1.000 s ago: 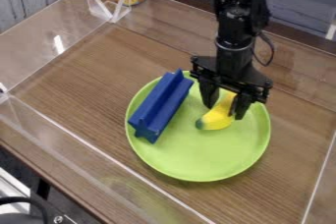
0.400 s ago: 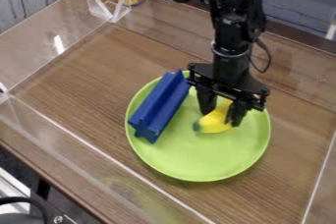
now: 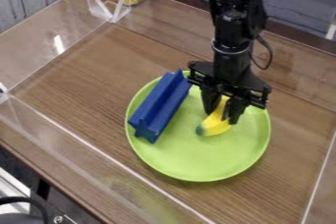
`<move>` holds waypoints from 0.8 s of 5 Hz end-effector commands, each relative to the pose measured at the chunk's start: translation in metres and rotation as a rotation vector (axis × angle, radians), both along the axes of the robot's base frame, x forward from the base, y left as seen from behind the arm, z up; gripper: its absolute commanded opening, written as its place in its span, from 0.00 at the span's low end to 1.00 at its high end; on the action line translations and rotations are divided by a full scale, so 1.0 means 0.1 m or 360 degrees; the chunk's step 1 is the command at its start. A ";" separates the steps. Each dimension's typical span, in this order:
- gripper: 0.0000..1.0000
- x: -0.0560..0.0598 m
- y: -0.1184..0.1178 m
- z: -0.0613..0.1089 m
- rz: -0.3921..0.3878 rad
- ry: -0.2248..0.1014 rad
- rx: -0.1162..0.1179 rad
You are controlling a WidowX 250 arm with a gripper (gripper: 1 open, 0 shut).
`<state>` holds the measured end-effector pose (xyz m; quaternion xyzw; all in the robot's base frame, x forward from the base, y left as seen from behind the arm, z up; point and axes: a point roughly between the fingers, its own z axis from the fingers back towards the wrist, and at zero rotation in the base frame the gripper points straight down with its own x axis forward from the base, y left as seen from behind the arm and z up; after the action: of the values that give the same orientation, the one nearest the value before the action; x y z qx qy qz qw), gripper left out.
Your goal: Remove the banana from inside the green plate and put it on the table
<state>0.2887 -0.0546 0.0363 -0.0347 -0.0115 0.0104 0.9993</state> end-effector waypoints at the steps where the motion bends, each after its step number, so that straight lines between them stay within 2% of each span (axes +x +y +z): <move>1: 0.00 0.03 -0.03 0.20 -0.0006 -0.0084 -0.0027; 2: 0.00 0.01 -0.03 0.24 -0.0003 -0.0080 -0.0039; 4: 0.00 -0.02 -0.01 0.35 -0.0027 -0.0040 -0.0025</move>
<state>0.2762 -0.0547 0.0494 -0.0378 0.0172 0.0045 0.9991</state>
